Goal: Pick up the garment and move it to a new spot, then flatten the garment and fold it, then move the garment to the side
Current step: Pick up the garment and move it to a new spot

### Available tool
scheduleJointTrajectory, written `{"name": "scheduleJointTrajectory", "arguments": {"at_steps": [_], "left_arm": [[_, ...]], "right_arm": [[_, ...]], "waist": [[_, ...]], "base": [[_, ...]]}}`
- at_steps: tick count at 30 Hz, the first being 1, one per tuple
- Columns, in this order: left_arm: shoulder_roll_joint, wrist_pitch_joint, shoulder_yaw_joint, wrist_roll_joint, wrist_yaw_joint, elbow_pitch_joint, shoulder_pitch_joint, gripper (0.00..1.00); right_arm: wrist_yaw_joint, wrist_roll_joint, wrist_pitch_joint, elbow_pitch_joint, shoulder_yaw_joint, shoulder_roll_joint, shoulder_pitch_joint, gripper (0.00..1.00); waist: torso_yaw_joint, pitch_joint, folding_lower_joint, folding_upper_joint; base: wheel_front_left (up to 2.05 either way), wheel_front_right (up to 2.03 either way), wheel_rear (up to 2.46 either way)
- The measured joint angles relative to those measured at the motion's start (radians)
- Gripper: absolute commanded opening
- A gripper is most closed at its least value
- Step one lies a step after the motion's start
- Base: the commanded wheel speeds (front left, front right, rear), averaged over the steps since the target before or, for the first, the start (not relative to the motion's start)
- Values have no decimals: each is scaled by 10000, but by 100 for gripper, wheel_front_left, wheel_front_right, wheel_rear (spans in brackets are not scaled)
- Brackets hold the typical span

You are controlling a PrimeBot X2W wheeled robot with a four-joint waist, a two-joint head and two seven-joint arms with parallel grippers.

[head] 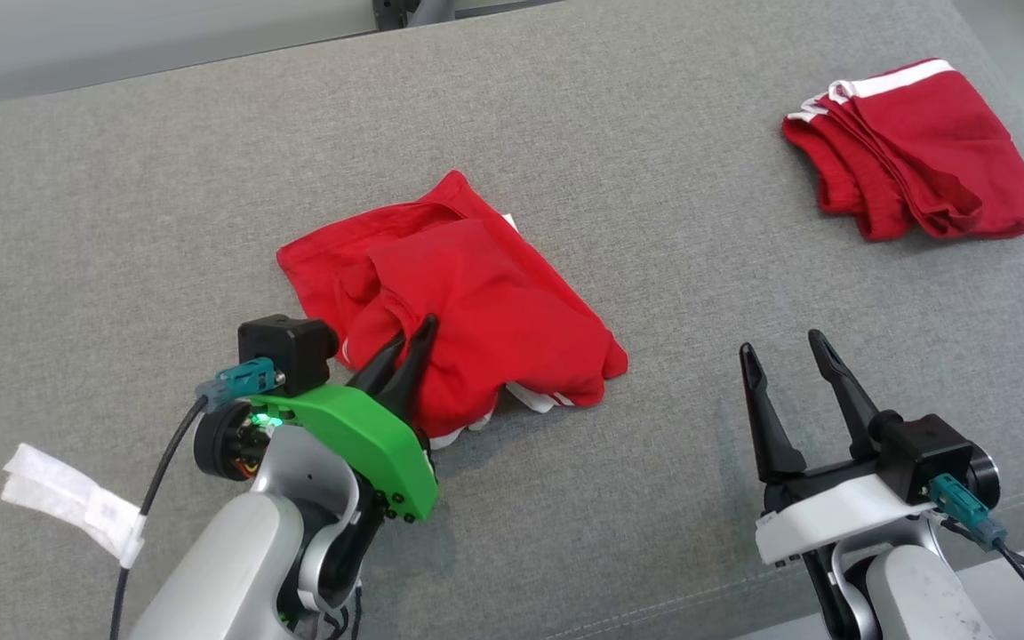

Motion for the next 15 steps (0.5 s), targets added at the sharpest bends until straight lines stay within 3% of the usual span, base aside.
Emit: {"name": "scheduleJointTrajectory", "arguments": {"at_steps": [6, 11, 12, 13, 14, 15], "left_arm": [[-374, -1246, -111, 529, -462, 3262, -610, 0], [-686, -2061, -219, 587, -903, 4673, -956, 2], [-711, -2240, -244, 633, -959, 4805, -1000, 20], [-738, -2441, -249, 694, -988, 4909, -1030, 49], [-740, -2650, -270, 823, -1003, 4980, -1049, 100], [-738, -2849, -278, 934, -1012, 5009, -1052, 100]], "right_arm": [[0, 86, 0, 86, 276, 2, -88, 100], [0, 86, 0, 102, 232, 4, -78, 100], [0, 86, 0, 111, 201, 4, -62, 100], [0, 92, 0, 132, 184, 2, -41, 100], [0, 105, 0, 159, 211, 0, -16, 100], [0, 127, 0, 174, 257, 2, 8, 100]], "waist": [[-155, 132, 0, 0], [-87, 102, 0, 0], [-57, 78, 0, 0], [-26, 48, 0, 0], [1, 6, 0, 0], [25, -46, 0, 0]], "base": [[0, 0, 0], [0, 0, 0], [0, 0, 0], [0, 0, 0], [0, 0, 0], [0, 0, 0]]}}
